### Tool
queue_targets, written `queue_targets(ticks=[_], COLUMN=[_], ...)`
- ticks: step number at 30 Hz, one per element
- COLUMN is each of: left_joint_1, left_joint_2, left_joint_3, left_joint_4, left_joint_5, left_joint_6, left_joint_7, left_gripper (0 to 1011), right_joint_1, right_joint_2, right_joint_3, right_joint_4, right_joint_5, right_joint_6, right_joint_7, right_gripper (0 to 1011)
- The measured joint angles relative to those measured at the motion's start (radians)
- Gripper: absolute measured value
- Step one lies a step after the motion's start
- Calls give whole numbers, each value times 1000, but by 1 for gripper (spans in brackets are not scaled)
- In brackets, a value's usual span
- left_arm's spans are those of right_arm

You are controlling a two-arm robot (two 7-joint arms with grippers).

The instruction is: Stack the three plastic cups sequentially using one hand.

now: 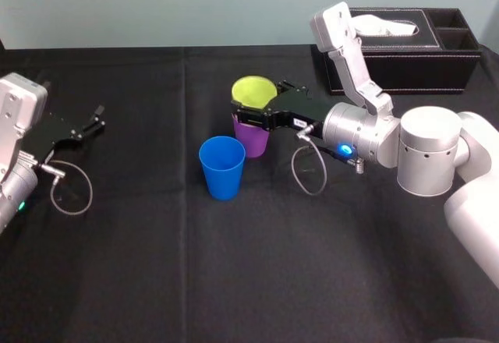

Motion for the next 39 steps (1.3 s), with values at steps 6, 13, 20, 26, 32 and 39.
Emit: queue_targets(ticks=[6, 13, 20, 26, 32, 39], left_joint_1=[0, 0, 0, 0, 0, 0], left_joint_2=[0, 0, 0, 0, 0, 0], left_joint_3=[0, 0, 0, 0, 0, 0], left_joint_4=[0, 0, 0, 0, 0, 0], left_joint_5=[0, 0, 0, 0, 0, 0], left_joint_6=[0, 0, 0, 0, 0, 0], left_joint_7=[0, 0, 0, 0, 0, 0], left_gripper=[1010, 1010, 1010, 1010, 1010, 1010], right_joint_1=[0, 0, -16, -55, -104, -180], right_joint_2=[1, 1, 7, 34, 83, 158], right_joint_3=[1, 1, 22, 50, 68, 84], right_joint_4=[-1, -2, -27, -91, -165, -257], right_joint_5=[0, 1, 10, 31, 52, 76], right_joint_6=[1, 2, -25, -41, -31, -16], right_joint_7=[0, 0, 0, 6, 14, 28], right_gripper=[995, 1003, 1003, 1003, 1002, 1003])
